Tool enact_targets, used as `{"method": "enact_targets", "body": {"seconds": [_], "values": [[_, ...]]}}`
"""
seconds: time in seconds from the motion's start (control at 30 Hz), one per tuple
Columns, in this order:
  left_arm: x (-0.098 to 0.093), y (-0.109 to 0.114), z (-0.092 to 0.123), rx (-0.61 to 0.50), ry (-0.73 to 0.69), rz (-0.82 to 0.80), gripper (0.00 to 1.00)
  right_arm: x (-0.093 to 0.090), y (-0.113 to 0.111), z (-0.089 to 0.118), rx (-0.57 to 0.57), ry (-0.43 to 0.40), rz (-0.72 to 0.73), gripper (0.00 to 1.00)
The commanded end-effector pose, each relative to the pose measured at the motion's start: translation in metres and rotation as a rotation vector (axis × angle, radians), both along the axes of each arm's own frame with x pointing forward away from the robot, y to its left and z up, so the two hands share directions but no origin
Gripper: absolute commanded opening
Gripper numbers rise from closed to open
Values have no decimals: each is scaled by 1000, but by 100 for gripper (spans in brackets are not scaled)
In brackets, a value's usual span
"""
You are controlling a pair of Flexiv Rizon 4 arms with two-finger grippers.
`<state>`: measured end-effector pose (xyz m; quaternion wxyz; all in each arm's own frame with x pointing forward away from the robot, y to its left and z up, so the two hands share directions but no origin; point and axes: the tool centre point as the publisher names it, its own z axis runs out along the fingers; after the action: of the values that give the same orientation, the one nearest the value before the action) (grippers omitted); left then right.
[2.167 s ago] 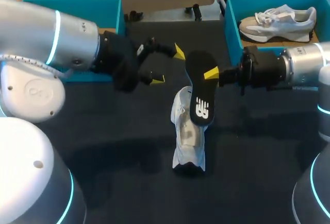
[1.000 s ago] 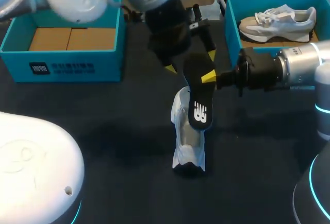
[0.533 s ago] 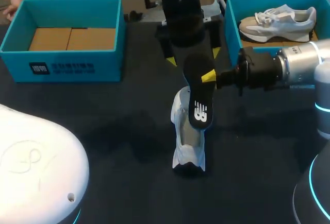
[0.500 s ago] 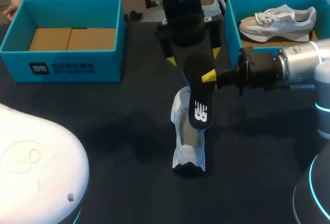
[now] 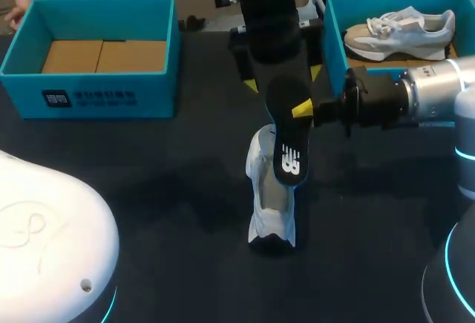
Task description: Take the shoe out of the shoebox, open the shoe tongue, remove and reinsert the insole, then place the shoe into the shoebox
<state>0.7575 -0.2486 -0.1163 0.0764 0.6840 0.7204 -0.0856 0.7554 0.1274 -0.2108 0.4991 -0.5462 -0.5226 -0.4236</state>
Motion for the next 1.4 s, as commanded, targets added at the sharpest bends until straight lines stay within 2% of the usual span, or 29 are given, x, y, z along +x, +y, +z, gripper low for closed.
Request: {"method": "enact_targets", "body": {"seconds": [0.03, 0.23, 0.27, 0.3, 0.53, 0.93, 1.0, 1.03, 1.13, 1.2, 1.4], "values": [[0, 7, -4, -49, -20, -11, 100, -1, 2, -1, 3, 1, -7, 0], [3, 13, -3, -164, -25, -1, 100, -2, -1, 1, 0, 2, -16, 0], [4, 14, -2, -225, -26, 10, 100, -2, -1, 2, -1, 2, -17, 0], [5, 16, -1, -224, -36, 10, 100, -2, -2, 3, -2, 2, -18, 0], [7, 27, 0, -413, -85, 18, 100, -5, -7, 8, 2, -7, -40, 0], [13, 41, -3, -672, -119, 52, 100, -12, -15, 18, -2, -2, -59, 0], [13, 43, 0, -723, -137, 43, 100, -12, -16, 20, -3, -6, -61, 0], [13, 44, 3, -788, -162, 33, 100, -13, -17, 22, -5, -8, -64, 0], [14, 47, 6, -891, -194, 24, 100, -13, -18, 24, -5, -13, -68, 0], [14, 47, 8, -911, -214, 30, 100, -13, -19, 26, -6, -14, -68, 0], [16, 49, 10, -1069, -222, 21, 100, -13, -21, 29, -9, -15, -71, 0]]}}
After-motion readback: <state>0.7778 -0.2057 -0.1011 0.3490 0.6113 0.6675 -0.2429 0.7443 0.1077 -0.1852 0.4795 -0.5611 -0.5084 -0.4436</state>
